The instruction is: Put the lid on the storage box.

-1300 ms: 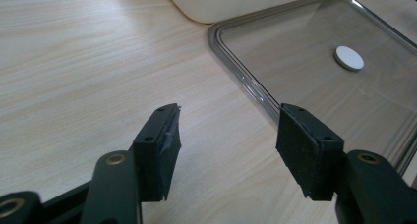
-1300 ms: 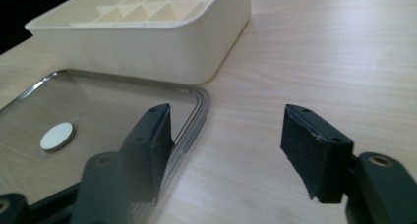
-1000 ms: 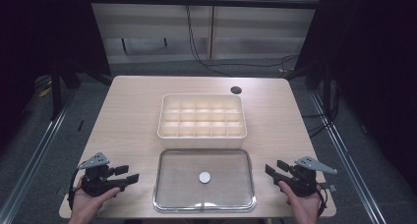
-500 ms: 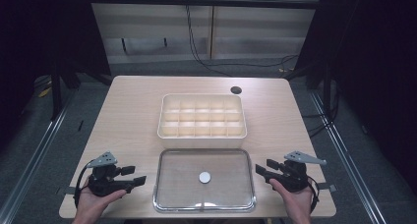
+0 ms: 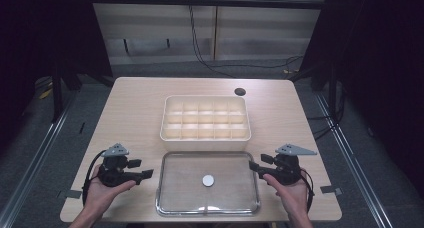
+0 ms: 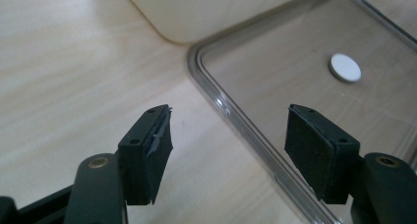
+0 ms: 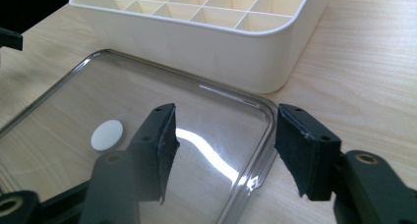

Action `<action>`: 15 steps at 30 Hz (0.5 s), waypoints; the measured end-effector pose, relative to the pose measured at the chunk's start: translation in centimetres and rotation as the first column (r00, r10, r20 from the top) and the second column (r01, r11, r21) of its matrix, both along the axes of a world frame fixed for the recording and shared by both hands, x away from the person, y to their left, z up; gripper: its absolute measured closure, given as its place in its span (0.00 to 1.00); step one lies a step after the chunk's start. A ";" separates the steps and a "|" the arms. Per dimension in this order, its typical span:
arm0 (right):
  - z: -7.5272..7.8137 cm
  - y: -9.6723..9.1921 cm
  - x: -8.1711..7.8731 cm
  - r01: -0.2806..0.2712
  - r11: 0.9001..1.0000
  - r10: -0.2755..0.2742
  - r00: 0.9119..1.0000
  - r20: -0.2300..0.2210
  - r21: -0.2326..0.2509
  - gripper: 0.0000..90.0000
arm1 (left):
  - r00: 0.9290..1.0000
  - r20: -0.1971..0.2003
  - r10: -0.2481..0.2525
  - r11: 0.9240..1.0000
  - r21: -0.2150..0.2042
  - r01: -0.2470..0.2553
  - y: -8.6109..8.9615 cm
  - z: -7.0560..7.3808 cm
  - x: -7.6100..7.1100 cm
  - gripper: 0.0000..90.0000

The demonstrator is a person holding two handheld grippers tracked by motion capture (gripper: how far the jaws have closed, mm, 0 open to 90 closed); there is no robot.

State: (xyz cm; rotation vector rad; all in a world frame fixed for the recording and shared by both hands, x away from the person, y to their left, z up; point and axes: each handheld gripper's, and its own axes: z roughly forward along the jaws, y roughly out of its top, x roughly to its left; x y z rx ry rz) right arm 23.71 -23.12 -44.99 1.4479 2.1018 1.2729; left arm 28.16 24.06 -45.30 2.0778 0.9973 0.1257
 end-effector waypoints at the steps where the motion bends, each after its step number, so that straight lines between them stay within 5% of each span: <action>1: 0.2 0.0 0.5 0.010 1.000 -0.010 1.000 -0.001 -0.014 0.48 | 1.000 0.005 -0.007 1.000 -0.007 0.008 -0.4 0.1 0.2 0.39; 6: 0.0 0.0 1.2 0.011 1.000 -0.011 1.000 -0.028 0.003 0.49 | 1.000 -0.011 0.006 1.000 -0.007 -0.006 -1.0 -0.5 0.8 0.42; 15: -2.7 -0.3 1.9 -0.002 1.000 0.002 0.990 -0.140 -0.002 0.45 | 0.997 -0.072 -0.023 1.000 -0.023 0.021 -1.7 -2.9 0.7 0.49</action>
